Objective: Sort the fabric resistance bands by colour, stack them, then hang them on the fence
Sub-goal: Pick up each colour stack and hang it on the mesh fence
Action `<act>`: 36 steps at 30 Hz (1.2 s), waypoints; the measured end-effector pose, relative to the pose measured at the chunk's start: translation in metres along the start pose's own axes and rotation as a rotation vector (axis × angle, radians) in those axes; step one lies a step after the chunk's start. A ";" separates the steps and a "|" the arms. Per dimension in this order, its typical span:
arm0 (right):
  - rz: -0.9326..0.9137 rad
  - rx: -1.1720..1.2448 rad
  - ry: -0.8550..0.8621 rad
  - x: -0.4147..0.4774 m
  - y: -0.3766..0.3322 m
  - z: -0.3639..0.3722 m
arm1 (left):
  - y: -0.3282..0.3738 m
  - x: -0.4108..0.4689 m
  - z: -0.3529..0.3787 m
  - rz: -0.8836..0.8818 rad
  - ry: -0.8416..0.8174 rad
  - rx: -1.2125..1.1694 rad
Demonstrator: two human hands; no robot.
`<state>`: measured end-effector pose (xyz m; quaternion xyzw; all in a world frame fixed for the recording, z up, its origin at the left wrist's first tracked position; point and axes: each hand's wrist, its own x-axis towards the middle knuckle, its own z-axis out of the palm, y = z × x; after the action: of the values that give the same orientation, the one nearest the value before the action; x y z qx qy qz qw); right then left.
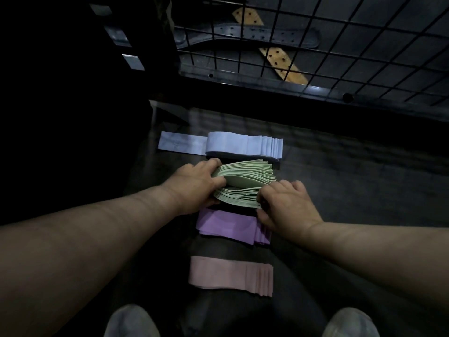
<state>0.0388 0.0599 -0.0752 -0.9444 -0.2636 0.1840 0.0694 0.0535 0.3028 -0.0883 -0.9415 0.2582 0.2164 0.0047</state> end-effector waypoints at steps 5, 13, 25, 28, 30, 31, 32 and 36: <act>-0.018 -0.019 0.018 0.000 0.001 0.004 | -0.003 0.000 -0.002 0.013 -0.004 0.026; -0.043 -0.085 0.086 -0.004 0.008 0.007 | 0.000 0.002 -0.006 0.026 -0.016 0.018; -0.022 -0.111 0.031 -0.009 0.010 0.002 | 0.000 0.000 -0.010 0.061 -0.068 0.062; 0.068 -0.090 0.005 -0.009 0.010 0.004 | 0.001 0.002 -0.009 0.061 -0.063 0.063; 0.109 -0.107 0.005 -0.007 0.008 0.004 | 0.002 0.003 -0.009 0.054 -0.053 0.049; 0.119 -0.118 0.006 -0.007 0.007 0.004 | 0.003 0.004 -0.009 0.046 -0.040 0.028; 0.125 -0.131 0.009 -0.006 0.007 0.004 | 0.005 0.004 -0.009 0.039 -0.024 0.003; 0.141 -0.131 0.011 -0.009 0.010 0.005 | 0.011 0.007 -0.006 0.038 -0.037 -0.011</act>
<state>0.0346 0.0467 -0.0790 -0.9642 -0.2073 0.1656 -0.0040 0.0561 0.2891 -0.0842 -0.9324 0.2746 0.2351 0.0001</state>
